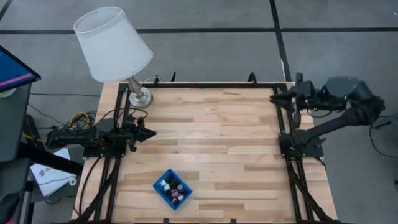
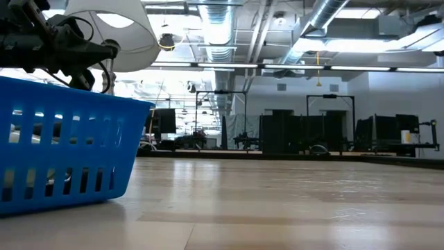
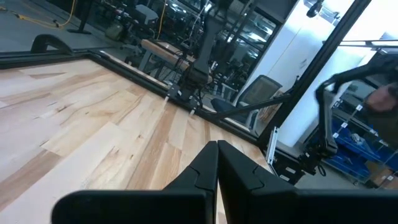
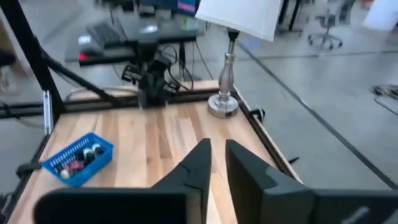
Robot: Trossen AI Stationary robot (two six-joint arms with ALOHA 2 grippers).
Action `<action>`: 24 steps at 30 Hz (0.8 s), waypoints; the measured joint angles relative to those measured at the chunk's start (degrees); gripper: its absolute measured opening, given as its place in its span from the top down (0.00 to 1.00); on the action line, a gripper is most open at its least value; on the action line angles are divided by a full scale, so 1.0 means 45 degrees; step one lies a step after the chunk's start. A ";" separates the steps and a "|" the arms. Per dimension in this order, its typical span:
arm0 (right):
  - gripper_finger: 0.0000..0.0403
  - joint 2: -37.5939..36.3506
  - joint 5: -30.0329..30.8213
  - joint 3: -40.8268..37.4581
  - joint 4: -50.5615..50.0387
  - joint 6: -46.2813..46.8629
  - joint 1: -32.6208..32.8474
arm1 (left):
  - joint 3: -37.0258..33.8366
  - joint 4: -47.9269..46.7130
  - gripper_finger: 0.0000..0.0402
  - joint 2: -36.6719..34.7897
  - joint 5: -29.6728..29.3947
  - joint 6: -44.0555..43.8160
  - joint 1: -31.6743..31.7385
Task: Pick & Place Nail Polish
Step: Return to home position
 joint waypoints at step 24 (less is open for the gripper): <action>1.00 -1.0228 -0.1659 -1.5953 1.1456 -0.0743 -0.0446 | 0.0000 -0.0002 1.00 0.0001 0.0000 0.0000 0.0000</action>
